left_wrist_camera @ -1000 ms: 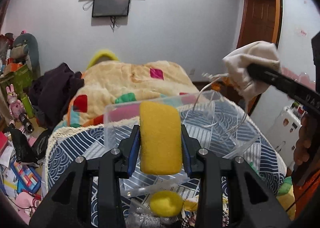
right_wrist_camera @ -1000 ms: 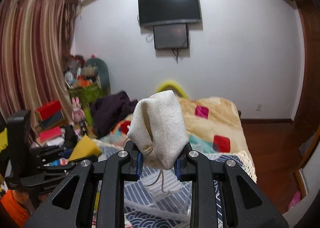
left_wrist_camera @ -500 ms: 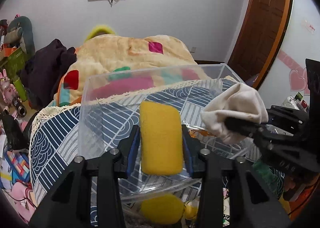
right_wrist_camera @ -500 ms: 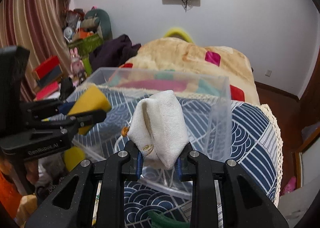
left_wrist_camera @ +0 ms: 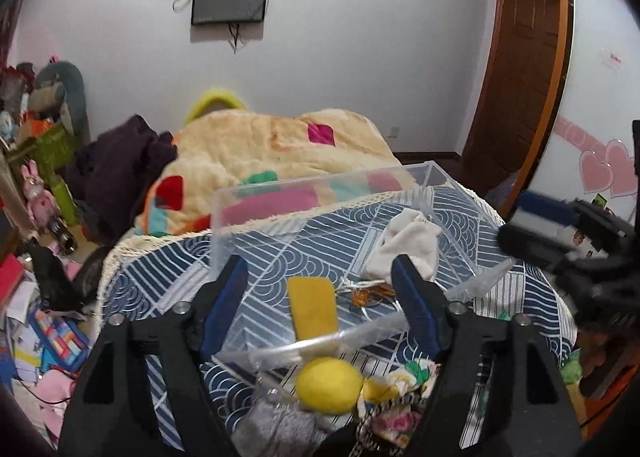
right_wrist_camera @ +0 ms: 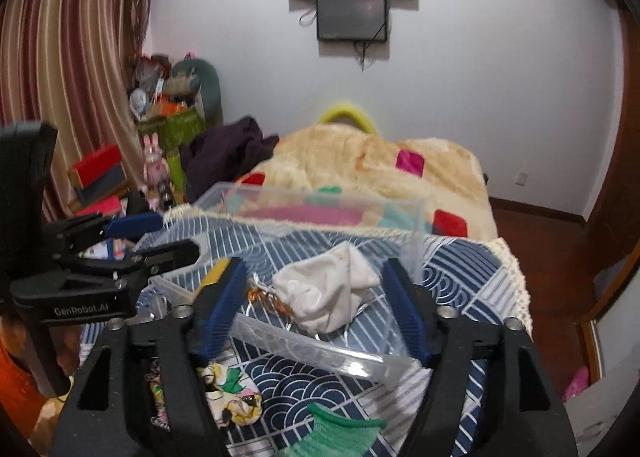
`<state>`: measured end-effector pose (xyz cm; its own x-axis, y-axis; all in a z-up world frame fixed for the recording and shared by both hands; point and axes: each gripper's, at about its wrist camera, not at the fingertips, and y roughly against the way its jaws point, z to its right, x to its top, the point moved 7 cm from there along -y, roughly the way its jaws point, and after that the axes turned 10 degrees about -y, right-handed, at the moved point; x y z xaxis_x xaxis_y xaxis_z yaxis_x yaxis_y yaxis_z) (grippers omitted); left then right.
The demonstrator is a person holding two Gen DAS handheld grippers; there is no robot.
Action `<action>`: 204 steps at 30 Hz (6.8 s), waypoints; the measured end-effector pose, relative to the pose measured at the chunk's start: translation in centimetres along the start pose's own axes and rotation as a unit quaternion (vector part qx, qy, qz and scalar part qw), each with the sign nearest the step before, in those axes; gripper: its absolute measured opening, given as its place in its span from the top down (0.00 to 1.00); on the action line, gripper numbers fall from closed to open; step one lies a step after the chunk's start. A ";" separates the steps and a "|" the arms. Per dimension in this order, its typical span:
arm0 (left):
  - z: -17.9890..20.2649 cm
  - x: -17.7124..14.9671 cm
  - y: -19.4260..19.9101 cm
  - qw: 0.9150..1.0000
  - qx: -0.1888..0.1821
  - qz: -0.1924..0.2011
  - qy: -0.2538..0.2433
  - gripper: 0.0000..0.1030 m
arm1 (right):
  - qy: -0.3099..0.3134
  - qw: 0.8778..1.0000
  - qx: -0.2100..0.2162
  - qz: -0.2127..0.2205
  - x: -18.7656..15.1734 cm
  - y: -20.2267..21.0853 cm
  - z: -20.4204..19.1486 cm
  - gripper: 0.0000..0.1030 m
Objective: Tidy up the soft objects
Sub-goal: 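Lower the sponge into the clear box with the left tool while the right tool drops the cloth in, then grasp the black bag's chain strap with the left tool while the right tool grasps the green sock, then lower the green sock into the box with the right tool while the left tool releases the chain strap, then grasp the clear bag with silver item using the left tool while the right tool grasps the floral scrunchie, then carry the clear bag into the box with the left tool while the right tool drops the scrunchie in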
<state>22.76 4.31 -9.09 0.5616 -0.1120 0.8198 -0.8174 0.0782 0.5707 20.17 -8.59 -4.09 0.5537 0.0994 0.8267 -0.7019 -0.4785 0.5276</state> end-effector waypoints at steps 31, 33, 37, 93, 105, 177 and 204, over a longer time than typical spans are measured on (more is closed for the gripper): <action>4.5 -10.4 1.2 0.997 -0.038 -0.054 -0.033 0.71 | -0.055 0.992 -0.001 -0.113 -12.6 0.4 2.5 0.51; 4.5 -10.5 0.9 0.997 -0.042 -0.056 -0.028 0.75 | -0.047 0.993 -0.003 -0.108 -12.9 0.4 2.3 0.56; 4.8 -10.3 0.4 0.997 -0.054 -0.057 -0.025 0.85 | -0.049 0.993 0.002 -0.103 -12.8 0.6 2.2 0.64; -2.8 -2.8 -3.0 1.000 0.027 -0.005 0.016 0.95 | 0.012 0.999 0.013 -0.050 -1.6 -7.7 -3.9 0.80; -2.3 -3.6 -2.7 0.999 -0.006 -0.026 0.025 0.80 | 0.018 0.997 0.002 -0.070 -3.1 -6.9 -3.0 0.54; 0.4 -6.3 7.2 0.998 -0.042 0.029 0.023 0.74 | -0.053 0.991 -0.014 -0.122 -11.3 -3.0 2.4 0.59; -1.4 1.2 2.8 0.996 -0.042 0.062 0.042 0.74 | -0.019 0.997 -0.036 0.058 2.3 0.2 0.6 0.89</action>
<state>21.35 5.76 -6.46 0.4692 -0.0127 0.8830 -0.8694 0.1686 0.4644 21.57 -9.04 -2.16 0.4828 0.0123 0.8756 -0.7921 -0.4204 0.4426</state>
